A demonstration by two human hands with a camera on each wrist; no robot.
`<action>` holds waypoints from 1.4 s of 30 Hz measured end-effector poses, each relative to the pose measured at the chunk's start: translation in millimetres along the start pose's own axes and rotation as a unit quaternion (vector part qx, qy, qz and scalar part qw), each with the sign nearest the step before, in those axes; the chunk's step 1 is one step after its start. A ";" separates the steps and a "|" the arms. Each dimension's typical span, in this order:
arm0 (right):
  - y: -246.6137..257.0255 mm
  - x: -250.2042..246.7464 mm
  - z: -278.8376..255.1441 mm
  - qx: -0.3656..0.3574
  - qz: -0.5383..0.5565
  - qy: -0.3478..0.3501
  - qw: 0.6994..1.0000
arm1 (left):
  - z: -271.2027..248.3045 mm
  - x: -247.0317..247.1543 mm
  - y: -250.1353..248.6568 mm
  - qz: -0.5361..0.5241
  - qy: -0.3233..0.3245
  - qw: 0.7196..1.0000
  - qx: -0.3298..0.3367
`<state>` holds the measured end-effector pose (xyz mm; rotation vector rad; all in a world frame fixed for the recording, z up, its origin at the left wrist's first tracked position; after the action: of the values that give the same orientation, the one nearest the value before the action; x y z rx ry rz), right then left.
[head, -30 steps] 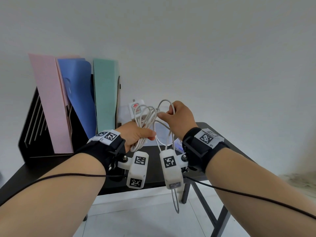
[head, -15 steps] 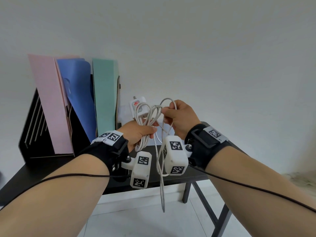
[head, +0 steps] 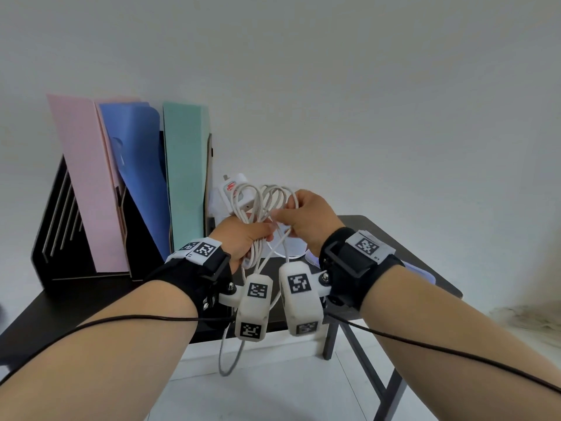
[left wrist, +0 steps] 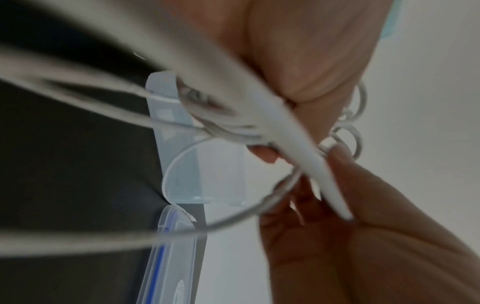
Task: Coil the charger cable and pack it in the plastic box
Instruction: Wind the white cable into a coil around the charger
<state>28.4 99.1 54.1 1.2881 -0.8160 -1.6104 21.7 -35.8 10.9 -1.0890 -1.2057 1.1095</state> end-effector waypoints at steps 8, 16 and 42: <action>1.0 -0.8 -4.3 0.011 -0.065 0.021 0.998 | 0.5 -2.0 -1.4 0.046 -0.024 0.998 0.028; -5.9 -5.2 -2.6 0.003 0.055 -0.119 0.991 | 7.3 -7.0 -2.5 0.088 -0.018 0.996 0.018; -13.9 -22.6 -16.9 0.019 -0.119 0.077 0.990 | 4.1 -7.0 -24.8 -0.149 -0.101 0.984 0.013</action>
<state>42.9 125.8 46.2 1.5639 -0.6203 -1.6608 18.6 -45.9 34.7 -0.7579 -1.4552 1.0158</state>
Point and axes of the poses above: each hand's wrist, its own z-axis towards the middle knuckle, its own x-axis out of the palm, y = z × x, the point moved 2 cm from there along z, towards the middle knuckle, and after that the axes turned 5 degrees about -z, right-handed, at the moved point
